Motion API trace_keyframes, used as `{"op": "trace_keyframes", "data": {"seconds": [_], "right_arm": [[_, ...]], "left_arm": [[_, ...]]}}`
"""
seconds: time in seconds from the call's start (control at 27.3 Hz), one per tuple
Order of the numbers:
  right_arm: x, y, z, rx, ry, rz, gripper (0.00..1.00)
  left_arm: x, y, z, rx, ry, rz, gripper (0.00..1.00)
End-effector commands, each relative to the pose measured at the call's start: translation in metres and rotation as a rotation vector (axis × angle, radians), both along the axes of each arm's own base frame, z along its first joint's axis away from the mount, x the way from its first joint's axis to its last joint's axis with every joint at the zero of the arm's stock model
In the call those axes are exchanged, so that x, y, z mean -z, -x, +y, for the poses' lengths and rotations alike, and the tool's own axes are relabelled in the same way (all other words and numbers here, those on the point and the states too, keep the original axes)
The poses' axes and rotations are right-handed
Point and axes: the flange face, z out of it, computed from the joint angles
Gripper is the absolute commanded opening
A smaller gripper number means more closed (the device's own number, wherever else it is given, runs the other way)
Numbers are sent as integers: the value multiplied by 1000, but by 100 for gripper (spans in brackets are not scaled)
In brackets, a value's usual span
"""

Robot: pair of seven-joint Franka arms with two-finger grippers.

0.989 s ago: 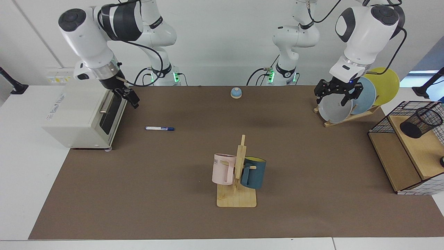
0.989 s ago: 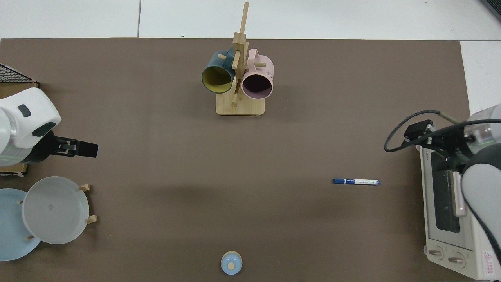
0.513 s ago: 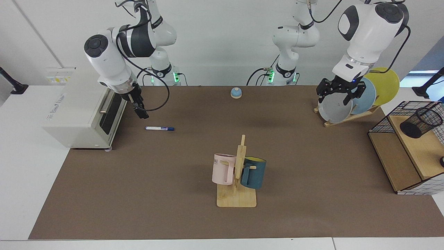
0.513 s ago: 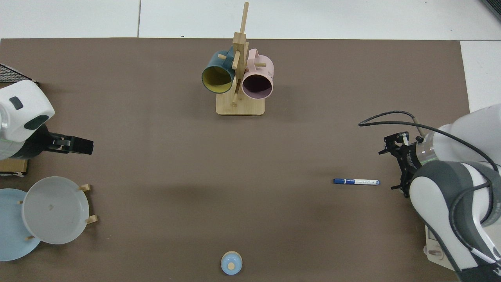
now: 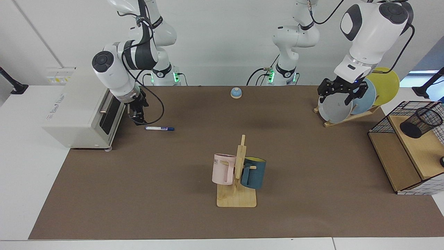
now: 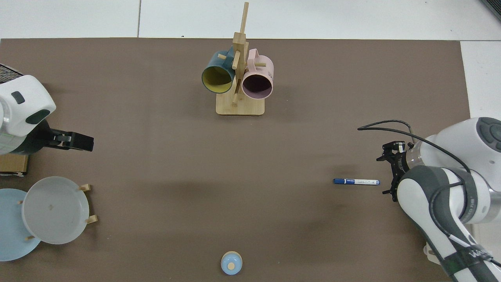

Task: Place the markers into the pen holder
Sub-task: 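Lower the right gripper over the marker and close on it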

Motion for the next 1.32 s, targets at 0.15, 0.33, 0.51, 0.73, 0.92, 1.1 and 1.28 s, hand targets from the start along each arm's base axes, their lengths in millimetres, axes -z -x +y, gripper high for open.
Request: {"op": "trace_keyframes", "data": {"seconds": [0.15,0.33,0.51,0.73,0.92,1.1,1.28], "right_arm": [[48,19,-25,-23,-16,-51,100],[58,23,-30,-21,-17,-50,100],[72,32,-24,25,-64,-21,100],[80,36,-27,44,-70,-18,100],[85,34,-29,40,-68,-27,100],[97,36,-33,49,-60,-41,100],[103,40,-31,50,-54,-51,100]], "left_arm": [[10,-1,-1,-2,13,13,100],[15,1,-1,-2,13,23,100],[20,2,2,-2,12,34,100],[21,2,2,-2,12,35,100],[21,2,2,-2,12,35,100],[21,2,2,-3,12,35,100],[21,1,4,-6,12,37,100]]}}
